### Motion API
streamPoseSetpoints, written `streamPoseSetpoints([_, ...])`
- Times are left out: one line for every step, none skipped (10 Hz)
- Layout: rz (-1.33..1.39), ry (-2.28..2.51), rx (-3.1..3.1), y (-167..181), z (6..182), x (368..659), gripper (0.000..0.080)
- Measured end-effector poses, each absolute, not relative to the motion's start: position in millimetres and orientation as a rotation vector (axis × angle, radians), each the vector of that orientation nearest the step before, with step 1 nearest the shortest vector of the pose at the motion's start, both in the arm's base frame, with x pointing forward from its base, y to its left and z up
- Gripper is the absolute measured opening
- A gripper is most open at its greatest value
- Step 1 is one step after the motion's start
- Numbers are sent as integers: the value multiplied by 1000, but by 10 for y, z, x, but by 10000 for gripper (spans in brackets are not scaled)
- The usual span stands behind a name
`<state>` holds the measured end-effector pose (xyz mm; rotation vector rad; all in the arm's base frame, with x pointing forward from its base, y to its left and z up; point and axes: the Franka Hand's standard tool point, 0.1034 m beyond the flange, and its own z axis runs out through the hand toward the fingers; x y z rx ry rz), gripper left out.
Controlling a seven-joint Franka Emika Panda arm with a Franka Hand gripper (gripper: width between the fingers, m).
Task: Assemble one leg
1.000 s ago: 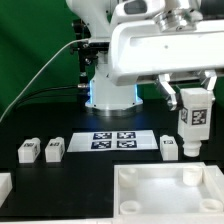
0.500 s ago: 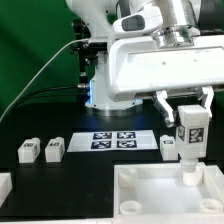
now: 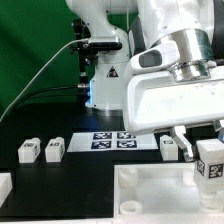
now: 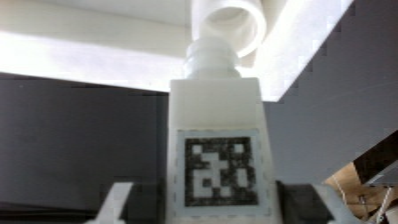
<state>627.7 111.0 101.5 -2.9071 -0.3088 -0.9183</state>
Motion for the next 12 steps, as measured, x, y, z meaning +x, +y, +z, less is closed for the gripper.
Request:
streamPoseSetpoints([-910, -314, -2908, 1132, 982, 6261, 291])
streamPoseSetpoints([-903, -319, -2908, 1152, 957, 6237, 291])
streamPoseSetpoints([-895, -325, -2910, 1169, 933, 6204, 291])
streamPoseSetpoints([-899, -326, -2909, 1167, 931, 6195, 291])
streamPoseSetpoints([-910, -328, -2905, 1181, 928, 6195, 291])
streamPoseSetpoints([-922, -327, -2901, 1187, 922, 6205, 291])
streamPoseSetpoints([-917, -326, -2902, 1185, 887, 6208, 291])
streamPoseSetpoints([-911, -323, -2906, 1166, 844, 6212, 291])
streamPoseSetpoints([-906, -322, -2909, 1150, 817, 6209, 291])
streamPoseSetpoints([-907, -322, -2908, 1151, 812, 6212, 291])
streamPoseSetpoints([-906, -321, -2909, 1151, 786, 6207, 291])
streamPoseSetpoints([-933, -318, -2901, 1150, 774, 6225, 291])
